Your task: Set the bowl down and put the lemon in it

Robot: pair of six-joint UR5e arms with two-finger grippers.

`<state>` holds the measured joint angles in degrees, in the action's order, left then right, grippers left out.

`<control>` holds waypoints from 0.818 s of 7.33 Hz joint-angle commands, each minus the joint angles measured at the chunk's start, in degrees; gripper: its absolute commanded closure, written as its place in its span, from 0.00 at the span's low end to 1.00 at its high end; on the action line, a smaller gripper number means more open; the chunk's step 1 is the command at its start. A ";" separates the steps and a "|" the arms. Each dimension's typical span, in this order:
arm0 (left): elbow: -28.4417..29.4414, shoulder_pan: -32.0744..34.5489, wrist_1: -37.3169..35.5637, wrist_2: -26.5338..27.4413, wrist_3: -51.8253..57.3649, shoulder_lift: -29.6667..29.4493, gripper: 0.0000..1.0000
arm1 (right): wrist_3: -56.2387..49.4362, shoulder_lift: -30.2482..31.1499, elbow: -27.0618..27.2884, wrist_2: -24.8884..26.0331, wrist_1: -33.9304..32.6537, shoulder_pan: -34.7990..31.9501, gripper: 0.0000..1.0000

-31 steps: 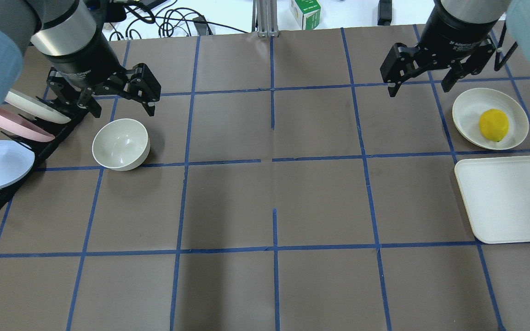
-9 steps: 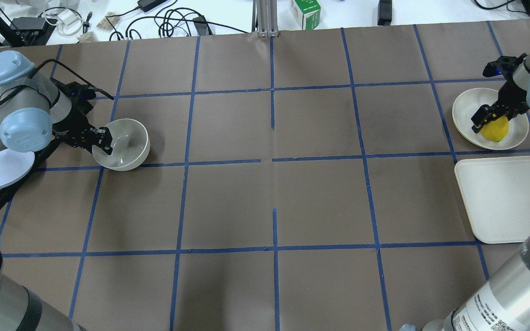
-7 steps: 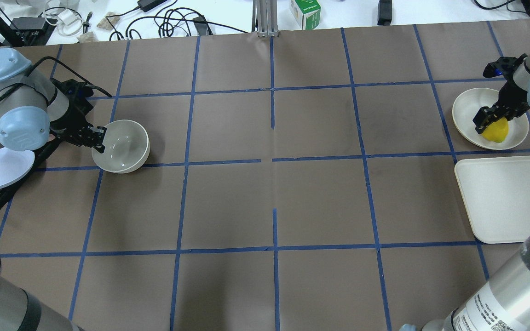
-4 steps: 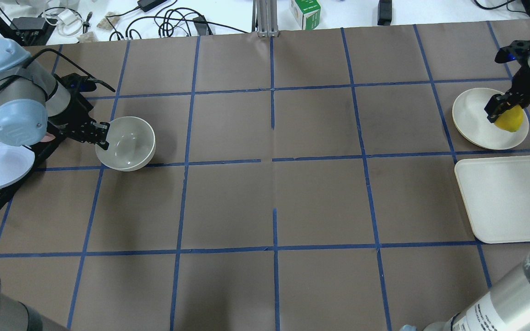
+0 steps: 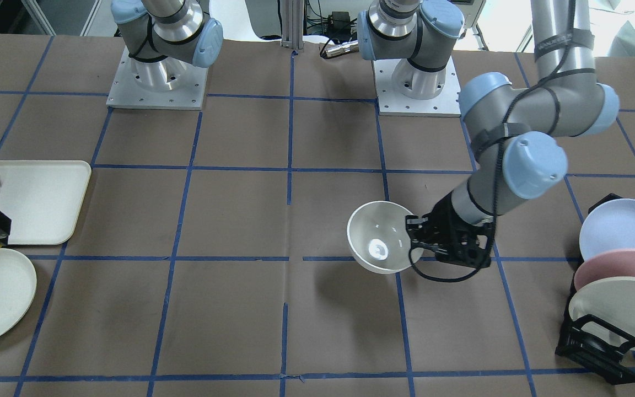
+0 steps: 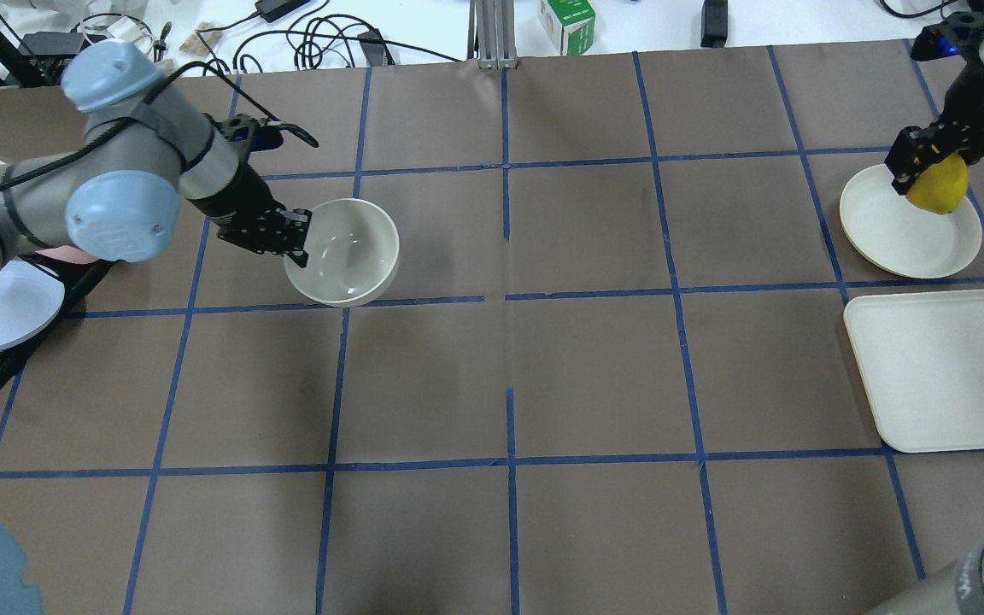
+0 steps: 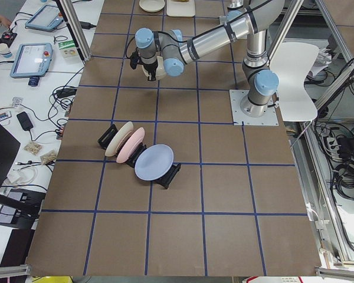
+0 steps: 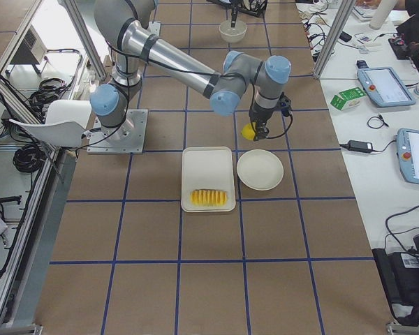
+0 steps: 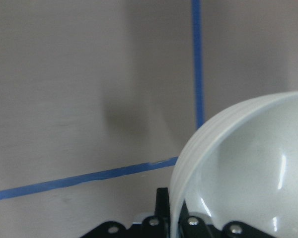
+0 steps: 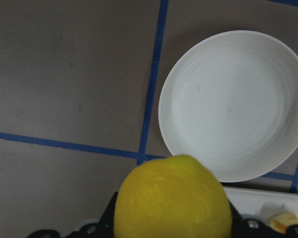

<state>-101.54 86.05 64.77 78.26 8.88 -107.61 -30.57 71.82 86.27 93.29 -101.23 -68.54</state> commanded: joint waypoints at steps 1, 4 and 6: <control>-0.15 11.46 -7.08 -0.65 -13.40 -2.60 1.00 | 11.09 4.27 0.21 -0.12 4.45 -7.71 0.61; -0.86 15.62 -11.68 -0.22 -19.50 -6.20 1.00 | 25.96 4.21 0.30 -0.47 3.85 -19.15 0.62; -0.33 16.08 -16.93 -0.13 -19.78 -9.01 1.00 | 34.74 3.16 0.39 -4.94 3.23 -23.63 0.62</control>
<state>-102.11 101.70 50.74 77.96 -10.52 -115.01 -1.31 75.68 86.62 90.43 -97.60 -89.18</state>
